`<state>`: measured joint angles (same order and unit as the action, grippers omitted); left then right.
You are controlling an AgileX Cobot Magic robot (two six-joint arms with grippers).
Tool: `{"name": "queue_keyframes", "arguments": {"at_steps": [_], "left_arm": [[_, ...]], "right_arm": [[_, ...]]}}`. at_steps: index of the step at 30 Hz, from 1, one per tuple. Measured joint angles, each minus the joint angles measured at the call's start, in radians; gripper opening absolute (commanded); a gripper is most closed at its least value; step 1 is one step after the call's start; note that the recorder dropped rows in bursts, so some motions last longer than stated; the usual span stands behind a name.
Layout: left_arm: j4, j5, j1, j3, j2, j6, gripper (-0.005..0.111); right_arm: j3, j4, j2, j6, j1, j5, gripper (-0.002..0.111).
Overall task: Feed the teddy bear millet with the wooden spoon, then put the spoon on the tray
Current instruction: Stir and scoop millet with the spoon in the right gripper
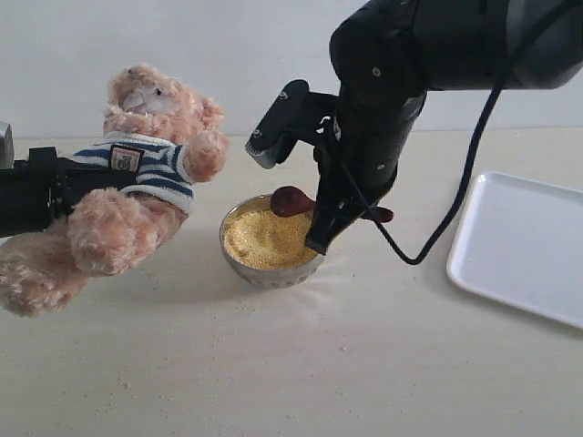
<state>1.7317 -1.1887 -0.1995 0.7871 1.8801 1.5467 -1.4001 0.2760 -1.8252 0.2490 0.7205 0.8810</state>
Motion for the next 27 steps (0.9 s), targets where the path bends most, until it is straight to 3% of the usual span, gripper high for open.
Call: {"name": "queue_keyframes", "arguments": {"at_steps": [4, 9, 27], "left_arm": [[0.0, 0.0, 0.0, 0.0, 0.0, 0.0, 0.005], [0.0, 0.0, 0.0, 0.0, 0.0, 0.0, 0.005], [0.0, 0.0, 0.0, 0.0, 0.0, 0.0, 0.005]], "right_arm": [[-0.004, -0.029, -0.009, 0.0, 0.008, -0.083, 0.0], [-0.004, -0.025, -0.047, 0.02, 0.008, -0.016, 0.0], [-0.004, -0.024, -0.087, 0.005, 0.008, -0.072, 0.0]]}}
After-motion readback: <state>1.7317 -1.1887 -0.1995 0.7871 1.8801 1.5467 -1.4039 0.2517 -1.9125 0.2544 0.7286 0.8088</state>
